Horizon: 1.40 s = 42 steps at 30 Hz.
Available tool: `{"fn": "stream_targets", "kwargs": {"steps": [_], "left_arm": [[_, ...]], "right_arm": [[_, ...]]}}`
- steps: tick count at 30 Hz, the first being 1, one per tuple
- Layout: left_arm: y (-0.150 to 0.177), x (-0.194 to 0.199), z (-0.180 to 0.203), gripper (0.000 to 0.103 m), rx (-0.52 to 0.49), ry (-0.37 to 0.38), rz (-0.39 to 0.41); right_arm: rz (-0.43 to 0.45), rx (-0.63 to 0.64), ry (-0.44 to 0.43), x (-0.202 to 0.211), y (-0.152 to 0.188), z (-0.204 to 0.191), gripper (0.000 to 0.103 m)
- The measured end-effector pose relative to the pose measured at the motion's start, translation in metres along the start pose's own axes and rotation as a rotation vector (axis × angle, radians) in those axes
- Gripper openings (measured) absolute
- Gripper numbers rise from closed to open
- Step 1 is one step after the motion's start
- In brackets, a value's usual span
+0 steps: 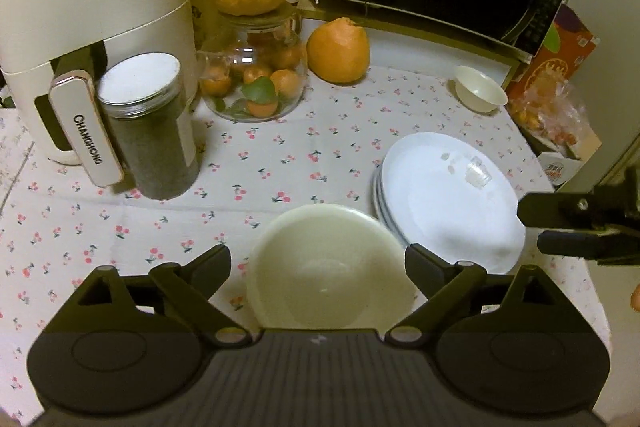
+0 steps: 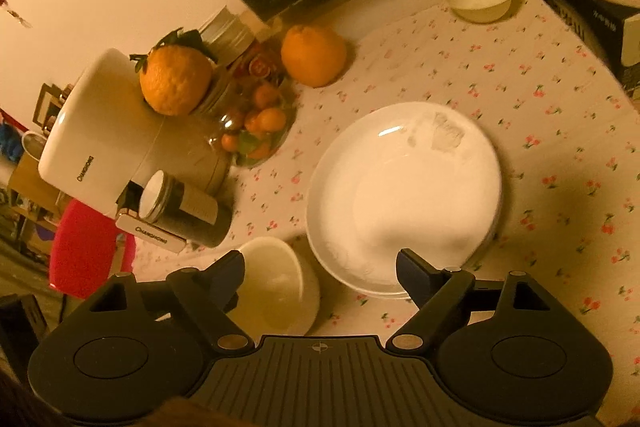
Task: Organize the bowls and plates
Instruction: 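Move both grippers to the small white bowl by the microwave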
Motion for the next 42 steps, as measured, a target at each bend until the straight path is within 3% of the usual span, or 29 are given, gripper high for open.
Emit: {"fn": "stream_targets", "kwargs": {"steps": [10, 21, 42], "left_arm": [[-0.030, -0.005, 0.017, 0.098, 0.004, -0.003, -0.002], [-0.081, -0.019, 0.048, 0.101, -0.015, 0.029, 0.038], [-0.161, -0.112, 0.123, 0.100, -0.095, 0.049, -0.018]], "right_arm": [[0.060, -0.031, 0.007, 0.019, -0.025, 0.023, 0.088], [0.146, -0.162, 0.046, 0.028, -0.087, 0.070, 0.088], [0.204, -0.472, -0.049, -0.013, -0.180, 0.156, 0.089]]}}
Point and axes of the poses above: each gripper's, at about its wrist camera, not at the fingertips, and x roughly against the way its jaws point, z to its right, y to its underside, the point moved 7 cm from there along -x, roughly the way its jaws point, and after that the axes turned 7 degrees about -x, right-handed, at the moved point
